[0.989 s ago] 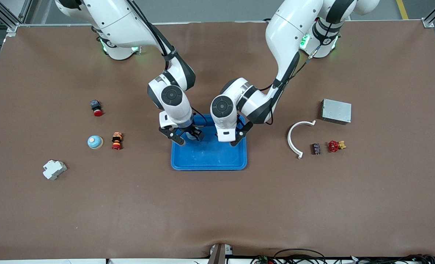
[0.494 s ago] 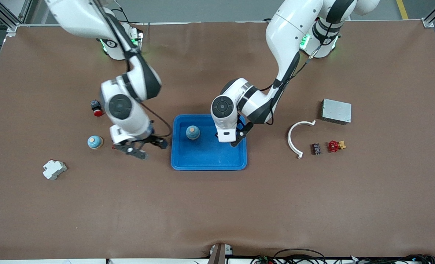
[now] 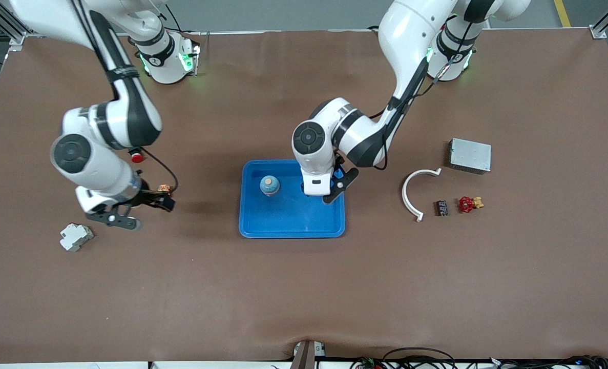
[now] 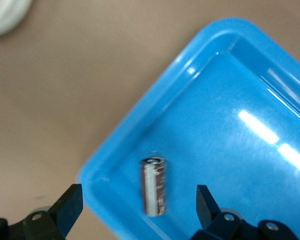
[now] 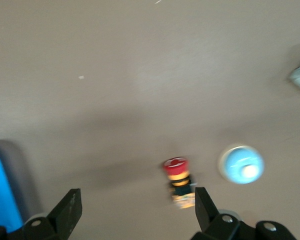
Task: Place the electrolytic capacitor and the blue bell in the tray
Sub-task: 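Move the right gripper to the second button while the left gripper reaches the capacitor, then grasp the second blue button with the right gripper while the left gripper grips the capacitor, then carry the second button and capacitor over the blue tray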
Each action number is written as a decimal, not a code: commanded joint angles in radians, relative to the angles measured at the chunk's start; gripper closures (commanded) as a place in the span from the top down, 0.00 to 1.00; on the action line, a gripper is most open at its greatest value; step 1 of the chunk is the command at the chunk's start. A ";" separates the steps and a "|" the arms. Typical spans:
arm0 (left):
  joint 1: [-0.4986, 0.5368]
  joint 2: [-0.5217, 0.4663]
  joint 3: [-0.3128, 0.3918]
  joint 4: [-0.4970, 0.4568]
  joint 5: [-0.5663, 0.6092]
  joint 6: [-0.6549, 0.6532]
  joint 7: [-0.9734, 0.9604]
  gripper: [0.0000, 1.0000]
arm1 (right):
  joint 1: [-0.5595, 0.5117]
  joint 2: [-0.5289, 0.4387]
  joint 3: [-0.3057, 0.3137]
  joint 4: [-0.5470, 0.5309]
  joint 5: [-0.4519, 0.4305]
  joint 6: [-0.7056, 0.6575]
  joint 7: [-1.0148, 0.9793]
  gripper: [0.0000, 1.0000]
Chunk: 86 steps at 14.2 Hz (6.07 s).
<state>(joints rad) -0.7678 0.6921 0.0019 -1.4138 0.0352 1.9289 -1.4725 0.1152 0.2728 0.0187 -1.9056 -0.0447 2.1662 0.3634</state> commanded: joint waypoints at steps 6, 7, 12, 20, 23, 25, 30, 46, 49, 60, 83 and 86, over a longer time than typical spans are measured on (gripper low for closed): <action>0.145 -0.377 -0.002 -0.178 0.009 -0.188 0.383 1.00 | -0.244 -0.116 0.024 -0.107 -0.001 -0.002 -0.335 1.00; 0.175 -0.448 -0.002 -0.247 0.009 -0.188 0.461 1.00 | -0.261 -0.121 0.024 -0.110 0.003 -0.002 -0.363 1.00; 0.353 -0.701 -0.003 -0.534 0.011 -0.153 0.877 1.00 | -0.289 -0.176 0.023 -0.286 0.035 0.171 -0.385 1.00; 0.651 -0.758 -0.003 -0.812 0.011 0.141 1.400 1.00 | -0.298 -0.074 0.023 -0.406 0.035 0.417 -0.383 1.00; 0.659 -0.653 -0.002 -0.804 0.011 0.276 1.410 1.00 | -0.296 0.005 0.026 -0.406 0.040 0.501 -0.380 1.00; 0.651 -0.559 -0.002 -0.763 0.020 0.332 1.408 1.00 | -0.295 0.045 0.027 -0.408 0.055 0.547 -0.382 1.00; 0.639 -0.369 -0.008 -0.605 0.011 0.326 1.393 1.00 | -0.293 0.085 0.029 -0.408 0.054 0.592 -0.382 1.00; 0.595 -0.154 -0.016 -0.496 -0.044 0.363 1.311 1.00 | -0.282 0.074 0.040 -0.429 0.055 0.586 -0.374 0.00; 0.594 -0.128 -0.016 -0.496 -0.046 0.384 1.310 1.00 | -0.253 -0.029 0.067 -0.383 0.058 0.407 -0.315 0.00; 0.596 -0.115 -0.016 -0.498 -0.046 0.384 1.302 0.67 | 0.214 0.014 0.075 0.023 0.057 0.078 0.449 0.00; 0.550 -0.174 -0.129 -0.169 -0.078 -0.005 0.838 0.10 | 0.400 0.459 0.070 0.319 0.040 0.201 0.825 0.00; 0.483 -0.154 -0.146 -0.107 -0.078 -0.005 0.626 0.10 | 0.416 0.479 0.066 0.319 0.039 0.225 0.848 0.00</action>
<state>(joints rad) -0.2446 0.5124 -0.1452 -1.5752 -0.0266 1.9487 -0.7424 0.5052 0.7265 0.1005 -1.6130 0.0000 2.3785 1.1768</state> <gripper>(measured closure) 0.656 0.361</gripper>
